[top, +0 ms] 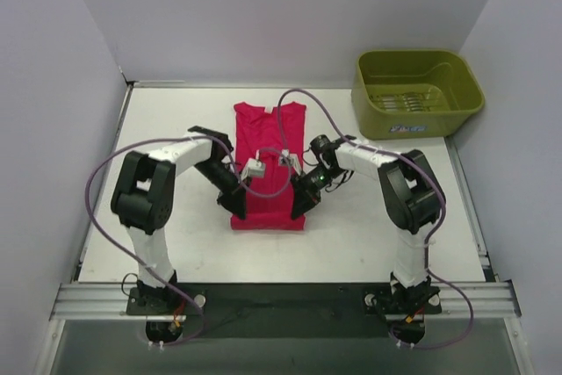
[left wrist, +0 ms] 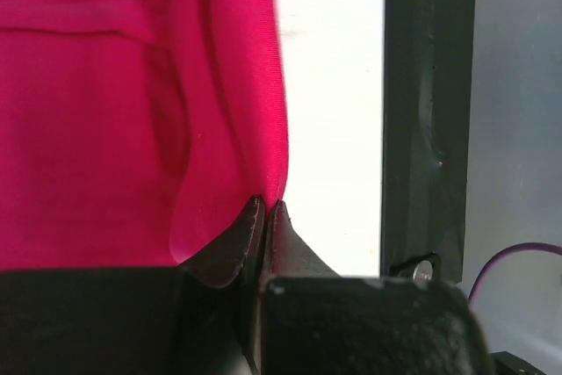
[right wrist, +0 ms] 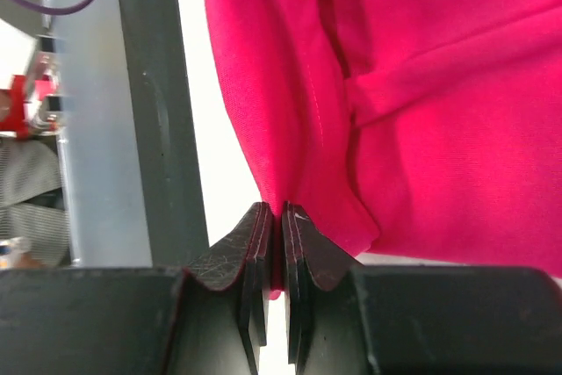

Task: Roll the t-shirts
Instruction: Roll the T-shirt to the center of the board.

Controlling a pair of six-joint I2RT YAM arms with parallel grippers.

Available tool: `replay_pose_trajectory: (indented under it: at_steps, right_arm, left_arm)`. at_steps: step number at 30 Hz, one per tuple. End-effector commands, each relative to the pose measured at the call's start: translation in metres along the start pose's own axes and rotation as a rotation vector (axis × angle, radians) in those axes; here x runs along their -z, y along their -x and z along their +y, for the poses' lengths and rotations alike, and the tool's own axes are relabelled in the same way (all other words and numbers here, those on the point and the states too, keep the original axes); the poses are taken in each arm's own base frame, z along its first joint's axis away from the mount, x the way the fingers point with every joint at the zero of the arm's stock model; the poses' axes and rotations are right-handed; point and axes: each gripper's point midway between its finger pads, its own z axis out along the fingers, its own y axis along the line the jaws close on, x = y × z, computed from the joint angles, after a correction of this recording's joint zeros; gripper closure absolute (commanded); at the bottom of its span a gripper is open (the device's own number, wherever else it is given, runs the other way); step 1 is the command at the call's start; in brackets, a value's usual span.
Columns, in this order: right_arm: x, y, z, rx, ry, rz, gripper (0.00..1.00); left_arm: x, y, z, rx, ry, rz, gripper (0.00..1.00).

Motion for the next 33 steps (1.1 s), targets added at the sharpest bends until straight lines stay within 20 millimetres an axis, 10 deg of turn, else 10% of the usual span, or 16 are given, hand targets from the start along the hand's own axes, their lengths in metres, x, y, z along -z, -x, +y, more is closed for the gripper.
replay_pose_trajectory:
  at_steps: [1, 20, 29, 33]
  right_arm:
    - [0.008, 0.002, 0.014, -0.098, 0.105, 0.009, 0.94]
    - [0.002, 0.011, -0.030, -0.293, 0.111, 0.062, 0.94]
    - [-0.002, 0.013, -0.045, -0.292, 0.076, 0.083, 0.88]
    - [0.005, 0.020, -0.052, -0.255, 0.040, 0.076, 0.63]
  left_arm:
    - [0.014, 0.011, 0.006, 0.127, -0.108, -0.060, 1.00]
    - [0.011, -0.009, 0.033, 0.296, -0.179, -0.036, 0.98]
    - [0.034, -0.003, 0.054, 0.270, -0.006, -0.118, 0.69]
    - [0.046, 0.013, 0.052, 0.247, 0.082, -0.167, 0.51]
